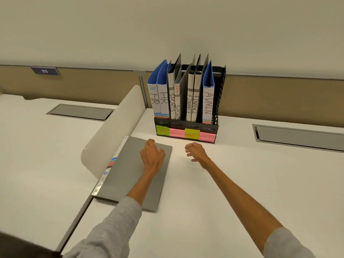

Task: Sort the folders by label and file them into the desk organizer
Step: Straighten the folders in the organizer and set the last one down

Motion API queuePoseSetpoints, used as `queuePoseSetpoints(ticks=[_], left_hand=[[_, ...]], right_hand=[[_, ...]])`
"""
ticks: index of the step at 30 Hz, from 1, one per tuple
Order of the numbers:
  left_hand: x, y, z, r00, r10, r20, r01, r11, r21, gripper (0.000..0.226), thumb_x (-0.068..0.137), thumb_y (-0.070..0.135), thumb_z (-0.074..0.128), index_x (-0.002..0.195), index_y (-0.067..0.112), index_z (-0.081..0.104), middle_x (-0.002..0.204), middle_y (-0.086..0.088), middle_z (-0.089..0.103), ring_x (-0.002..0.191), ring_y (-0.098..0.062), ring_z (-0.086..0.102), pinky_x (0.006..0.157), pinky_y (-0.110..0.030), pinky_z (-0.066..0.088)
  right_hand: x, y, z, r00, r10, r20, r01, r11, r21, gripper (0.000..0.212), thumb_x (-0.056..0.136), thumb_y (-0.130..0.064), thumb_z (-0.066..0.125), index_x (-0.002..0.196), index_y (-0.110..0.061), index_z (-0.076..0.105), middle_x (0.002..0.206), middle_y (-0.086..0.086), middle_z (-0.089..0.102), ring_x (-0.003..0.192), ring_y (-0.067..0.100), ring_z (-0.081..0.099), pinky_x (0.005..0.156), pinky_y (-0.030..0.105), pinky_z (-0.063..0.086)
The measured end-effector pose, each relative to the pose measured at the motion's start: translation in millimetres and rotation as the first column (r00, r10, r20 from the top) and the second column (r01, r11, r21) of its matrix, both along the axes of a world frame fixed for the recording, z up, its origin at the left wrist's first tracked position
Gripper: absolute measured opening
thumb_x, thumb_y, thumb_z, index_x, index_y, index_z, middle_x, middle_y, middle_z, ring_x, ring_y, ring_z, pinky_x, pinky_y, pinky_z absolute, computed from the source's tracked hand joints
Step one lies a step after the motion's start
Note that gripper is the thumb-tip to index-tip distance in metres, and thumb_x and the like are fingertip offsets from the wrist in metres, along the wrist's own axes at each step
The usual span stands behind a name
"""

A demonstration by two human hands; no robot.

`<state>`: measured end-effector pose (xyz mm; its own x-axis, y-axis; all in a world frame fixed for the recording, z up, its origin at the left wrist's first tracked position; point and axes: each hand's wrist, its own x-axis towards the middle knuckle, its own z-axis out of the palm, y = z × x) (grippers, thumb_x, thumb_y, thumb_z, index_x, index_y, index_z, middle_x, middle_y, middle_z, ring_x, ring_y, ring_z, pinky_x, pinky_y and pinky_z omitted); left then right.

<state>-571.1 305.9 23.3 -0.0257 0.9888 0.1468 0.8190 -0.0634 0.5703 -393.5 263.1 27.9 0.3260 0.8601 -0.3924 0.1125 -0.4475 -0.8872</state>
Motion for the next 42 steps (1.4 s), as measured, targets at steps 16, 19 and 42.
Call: queuePoseSetpoints(ticks=[16, 19, 42], left_hand=[[-127.1, -5.5, -21.2, 0.912, 0.172, -0.372, -0.259, 0.945, -0.198, 0.061, 0.079, 0.032, 0.062, 0.126, 0.001, 0.039, 0.126, -0.016, 0.046, 0.117, -0.031, 0.045, 0.100, -0.046, 0.037], [-139.5, -2.8, -24.0, 0.916, 0.210, -0.341, -0.317, 0.901, -0.296, 0.080, 0.076, 0.052, 0.067, 0.128, 0.000, 0.037, 0.127, -0.015, 0.049, 0.117, -0.031, 0.049, 0.099, -0.046, 0.040], [-98.5, 27.8, 43.4, 0.847, 0.056, 0.529, 0.275, 0.805, -0.526, 0.045, 0.071, 0.032, 0.078, 0.109, 0.013, 0.060, 0.083, -0.003, 0.071, 0.060, -0.015, 0.069, 0.053, -0.023, 0.054]], right_hand=[[-107.9, 11.2, -38.1, 0.950, 0.238, 0.203, -0.220, 0.970, -0.107, 0.025, 0.090, -0.016, 0.061, 0.114, -0.008, 0.058, 0.114, 0.008, 0.059, 0.092, 0.022, 0.054, 0.073, 0.034, 0.046], [-115.6, 13.9, -45.2, 0.933, 0.213, 0.290, -0.196, 0.977, -0.087, 0.027, 0.089, -0.013, 0.063, 0.114, -0.004, 0.062, 0.122, 0.015, 0.060, 0.104, 0.028, 0.059, 0.089, 0.038, 0.052], [-61.9, 2.5, -35.3, 0.938, 0.101, 0.332, -0.052, 0.987, -0.155, 0.042, 0.097, -0.028, 0.050, 0.136, -0.014, 0.045, 0.141, 0.014, 0.047, 0.125, 0.033, 0.046, 0.107, 0.047, 0.040]])
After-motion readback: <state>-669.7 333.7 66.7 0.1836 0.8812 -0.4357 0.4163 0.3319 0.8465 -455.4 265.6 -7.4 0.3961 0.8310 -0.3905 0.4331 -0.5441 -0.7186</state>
